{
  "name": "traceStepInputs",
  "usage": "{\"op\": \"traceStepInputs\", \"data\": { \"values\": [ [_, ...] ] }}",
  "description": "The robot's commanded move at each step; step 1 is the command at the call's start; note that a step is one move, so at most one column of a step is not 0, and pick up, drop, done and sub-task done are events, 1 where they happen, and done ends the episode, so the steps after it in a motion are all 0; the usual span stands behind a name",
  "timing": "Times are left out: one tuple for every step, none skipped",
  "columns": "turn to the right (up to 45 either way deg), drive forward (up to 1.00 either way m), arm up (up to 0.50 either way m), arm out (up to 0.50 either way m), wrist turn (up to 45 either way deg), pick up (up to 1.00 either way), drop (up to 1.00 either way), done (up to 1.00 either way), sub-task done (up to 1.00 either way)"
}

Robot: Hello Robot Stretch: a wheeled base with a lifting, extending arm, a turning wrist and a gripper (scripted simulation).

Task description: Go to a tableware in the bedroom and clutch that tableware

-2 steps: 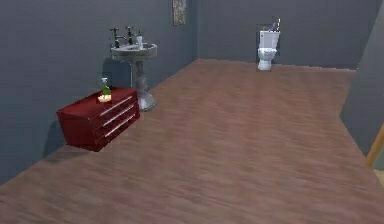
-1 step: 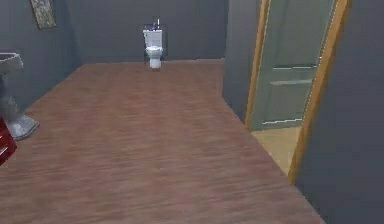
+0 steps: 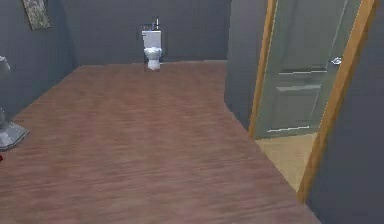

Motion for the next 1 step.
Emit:
{"op": "traceStepInputs", "data": {
  "values": [
    [0.0, 1.00, 0.00, 0.00, 0.0, 0.00, 0.00, 0.00, 0.00]
  ]
}}
